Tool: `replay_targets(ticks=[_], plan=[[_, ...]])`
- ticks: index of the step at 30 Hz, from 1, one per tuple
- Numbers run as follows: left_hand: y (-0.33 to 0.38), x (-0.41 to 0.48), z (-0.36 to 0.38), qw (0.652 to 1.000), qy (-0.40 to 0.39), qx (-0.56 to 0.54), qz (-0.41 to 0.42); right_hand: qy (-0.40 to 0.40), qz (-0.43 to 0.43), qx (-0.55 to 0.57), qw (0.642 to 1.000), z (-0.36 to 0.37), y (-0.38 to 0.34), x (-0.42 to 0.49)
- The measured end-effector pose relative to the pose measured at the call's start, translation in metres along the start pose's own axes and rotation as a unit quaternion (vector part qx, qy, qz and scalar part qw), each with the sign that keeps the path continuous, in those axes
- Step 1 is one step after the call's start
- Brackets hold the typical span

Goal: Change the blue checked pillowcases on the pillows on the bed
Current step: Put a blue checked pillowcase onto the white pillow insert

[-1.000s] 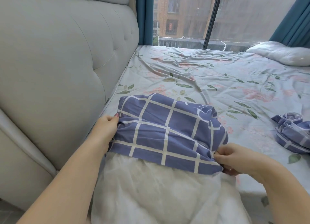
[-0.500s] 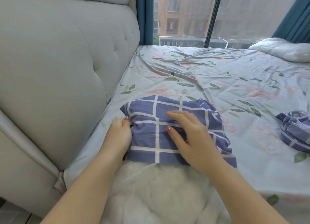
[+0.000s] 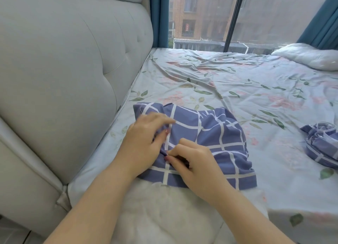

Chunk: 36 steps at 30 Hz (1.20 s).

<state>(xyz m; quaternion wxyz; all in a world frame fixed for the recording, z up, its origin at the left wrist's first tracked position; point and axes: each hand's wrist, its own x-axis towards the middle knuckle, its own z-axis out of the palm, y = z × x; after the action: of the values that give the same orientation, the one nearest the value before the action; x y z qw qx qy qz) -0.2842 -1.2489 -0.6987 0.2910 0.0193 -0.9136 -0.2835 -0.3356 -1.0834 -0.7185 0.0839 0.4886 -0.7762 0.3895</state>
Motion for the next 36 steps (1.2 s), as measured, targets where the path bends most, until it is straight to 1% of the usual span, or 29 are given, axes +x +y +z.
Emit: replay_targets(ticks=[1,2,4,6,8,10,11,14,15,18,21,22,24,27,29,31,34,36], plan=[[-0.004,0.0,0.002,0.999,-0.037,0.023,0.004,-0.012,0.012,0.025,1.0,-0.002,0.0,0.0],[-0.006,-0.001,0.004,0.998,-0.057,0.035,-0.007,-0.022,0.028,0.048,0.998,-0.006,0.001,0.0],[-0.011,0.0,0.003,0.997,-0.066,0.015,-0.038,-0.035,0.059,0.077,0.995,-0.01,0.002,0.001],[-0.012,0.0,-0.003,0.994,-0.083,-0.024,-0.063,-0.036,0.09,0.081,0.992,-0.013,0.005,0.002],[-0.017,-0.003,-0.011,0.983,-0.148,-0.059,-0.091,-0.033,0.12,0.041,0.991,-0.016,0.012,0.001],[-0.024,-0.007,-0.018,0.968,-0.214,-0.071,-0.112,-0.029,0.139,-0.019,0.99,-0.022,0.025,-0.003],[-0.027,-0.008,-0.02,0.967,-0.213,-0.074,-0.12,-0.028,0.146,-0.044,0.988,-0.027,0.032,-0.005],[-0.034,-0.007,-0.021,0.982,-0.114,-0.061,-0.14,-0.021,0.157,-0.115,0.981,-0.043,0.048,-0.012],[-0.032,-0.006,-0.02,0.984,-0.094,-0.047,-0.141,-0.012,0.16,-0.129,0.979,-0.046,0.051,-0.014],[-0.025,-0.004,-0.016,0.991,-0.06,-0.01,-0.123,0.017,0.173,-0.152,0.973,-0.049,0.052,-0.014],[-0.018,-0.005,-0.016,0.994,-0.025,-0.002,-0.111,0.011,0.206,-0.146,0.968,-0.047,0.048,-0.011],[-0.016,-0.004,-0.016,0.992,-0.028,-0.003,-0.12,0.002,0.214,-0.145,0.966,-0.048,0.046,-0.011],[-0.014,-0.002,-0.017,0.988,-0.058,0.013,-0.142,-0.005,0.228,-0.127,0.965,-0.05,0.045,-0.011],[-0.011,0.0,-0.017,0.974,-0.126,0.085,-0.168,-0.002,0.253,-0.086,0.964,-0.052,0.043,-0.01],[-0.01,-0.001,-0.017,0.965,-0.155,0.11,-0.18,-0.008,0.287,-0.066,0.956,-0.052,0.047,-0.009],[-0.011,-0.003,-0.017,0.967,-0.151,0.081,-0.187,-0.008,0.315,-0.079,0.946,-0.052,0.052,-0.009],[-0.017,-0.003,-0.018,0.975,-0.114,0.025,-0.19,0.042,0.32,-0.118,0.939,-0.052,0.059,-0.011],[-0.021,-0.002,-0.017,0.975,-0.103,0.021,-0.194,0.067,0.317,-0.154,0.933,-0.054,0.062,-0.013]])
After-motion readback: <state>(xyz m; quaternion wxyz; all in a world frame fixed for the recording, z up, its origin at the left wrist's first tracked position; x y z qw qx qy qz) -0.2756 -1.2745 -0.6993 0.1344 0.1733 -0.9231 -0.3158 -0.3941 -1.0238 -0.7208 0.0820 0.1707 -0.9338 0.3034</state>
